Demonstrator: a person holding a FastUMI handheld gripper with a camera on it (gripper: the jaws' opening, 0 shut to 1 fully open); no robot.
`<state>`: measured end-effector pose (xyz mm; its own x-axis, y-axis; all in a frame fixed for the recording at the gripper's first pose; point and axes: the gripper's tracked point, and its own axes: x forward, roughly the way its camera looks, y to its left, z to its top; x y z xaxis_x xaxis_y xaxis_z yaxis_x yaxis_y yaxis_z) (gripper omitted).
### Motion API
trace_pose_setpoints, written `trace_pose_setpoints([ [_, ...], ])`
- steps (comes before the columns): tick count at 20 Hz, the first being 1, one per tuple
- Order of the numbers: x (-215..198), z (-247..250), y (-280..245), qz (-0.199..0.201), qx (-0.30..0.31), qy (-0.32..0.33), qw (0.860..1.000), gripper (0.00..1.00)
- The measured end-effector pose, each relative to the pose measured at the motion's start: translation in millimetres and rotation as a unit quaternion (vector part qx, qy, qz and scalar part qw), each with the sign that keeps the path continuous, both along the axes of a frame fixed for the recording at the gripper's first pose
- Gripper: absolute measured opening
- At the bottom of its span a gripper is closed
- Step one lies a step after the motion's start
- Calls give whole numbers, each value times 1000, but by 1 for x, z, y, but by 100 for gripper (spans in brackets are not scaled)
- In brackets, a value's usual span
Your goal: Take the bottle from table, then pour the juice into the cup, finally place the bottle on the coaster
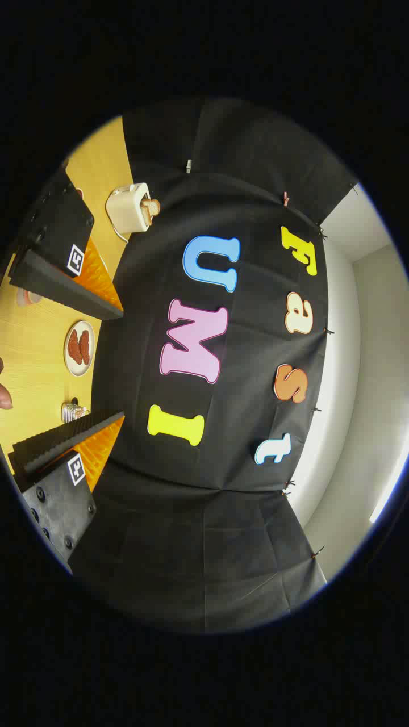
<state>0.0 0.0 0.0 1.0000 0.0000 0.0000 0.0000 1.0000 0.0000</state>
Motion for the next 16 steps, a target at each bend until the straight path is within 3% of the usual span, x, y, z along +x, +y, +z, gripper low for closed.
trace_pose_setpoints([
  [16,2,3,6,4,7,-8,1000,97],
])
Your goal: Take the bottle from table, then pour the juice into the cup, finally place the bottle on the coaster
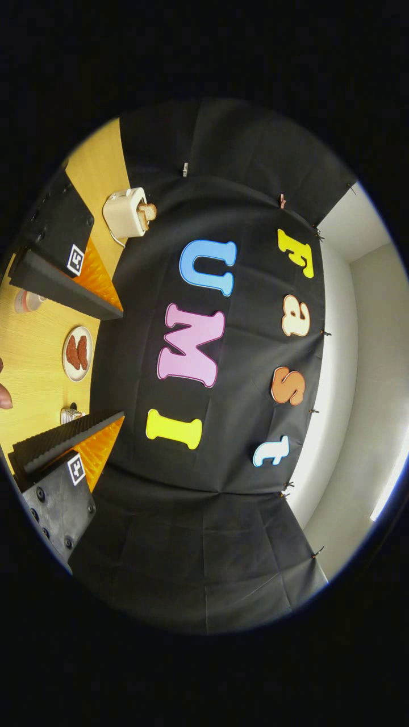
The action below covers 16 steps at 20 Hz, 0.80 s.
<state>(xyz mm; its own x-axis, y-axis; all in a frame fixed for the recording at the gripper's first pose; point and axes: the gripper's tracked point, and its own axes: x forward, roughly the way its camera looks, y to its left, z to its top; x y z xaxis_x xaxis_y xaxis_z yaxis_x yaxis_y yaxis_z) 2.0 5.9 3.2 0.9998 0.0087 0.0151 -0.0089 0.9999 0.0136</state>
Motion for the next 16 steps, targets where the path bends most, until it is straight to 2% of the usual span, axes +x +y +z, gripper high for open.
trace_pose_setpoints([
  [7,4,-8,1,-8,21,9,1000,97],
  [12,0,-35,32,34,84,-4,996,97],
  [16,-9,-66,55,48,108,-15,993,97],
])
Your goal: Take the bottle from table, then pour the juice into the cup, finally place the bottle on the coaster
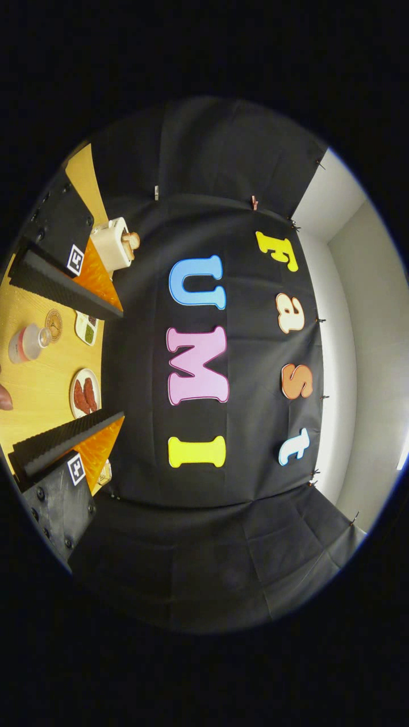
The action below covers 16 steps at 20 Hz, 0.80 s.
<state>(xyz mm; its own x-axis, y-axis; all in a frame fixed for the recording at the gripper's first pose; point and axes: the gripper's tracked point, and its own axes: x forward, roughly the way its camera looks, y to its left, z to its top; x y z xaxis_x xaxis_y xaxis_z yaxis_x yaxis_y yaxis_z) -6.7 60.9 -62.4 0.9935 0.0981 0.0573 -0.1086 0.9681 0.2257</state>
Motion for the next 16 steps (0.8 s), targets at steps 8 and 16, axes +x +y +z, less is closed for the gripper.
trace_pose_setpoints([
  [8,-10,-99,42,19,-24,26,999,97],
  [16,-4,-187,70,18,-35,62,997,97],
])
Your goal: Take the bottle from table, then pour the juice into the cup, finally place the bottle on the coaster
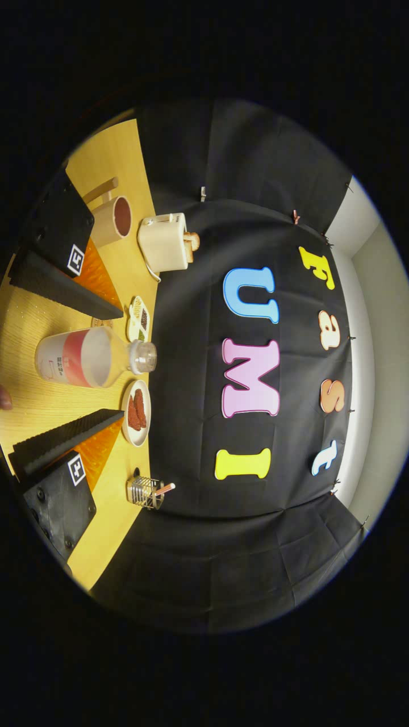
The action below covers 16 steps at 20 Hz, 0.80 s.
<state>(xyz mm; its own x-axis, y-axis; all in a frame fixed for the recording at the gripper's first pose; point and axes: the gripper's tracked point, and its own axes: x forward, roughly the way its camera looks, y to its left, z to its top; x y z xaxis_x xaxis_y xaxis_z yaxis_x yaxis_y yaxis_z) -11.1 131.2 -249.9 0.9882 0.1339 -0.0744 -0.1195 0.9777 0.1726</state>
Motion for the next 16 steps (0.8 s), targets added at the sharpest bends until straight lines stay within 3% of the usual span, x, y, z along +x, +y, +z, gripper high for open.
trace_pose_setpoints([
  [8,20,-41,10,-31,15,28,999,97],
  [12,30,-48,8,-46,2,58,997,77],
  [16,32,-3,-3,-62,-51,76,994,74],
])
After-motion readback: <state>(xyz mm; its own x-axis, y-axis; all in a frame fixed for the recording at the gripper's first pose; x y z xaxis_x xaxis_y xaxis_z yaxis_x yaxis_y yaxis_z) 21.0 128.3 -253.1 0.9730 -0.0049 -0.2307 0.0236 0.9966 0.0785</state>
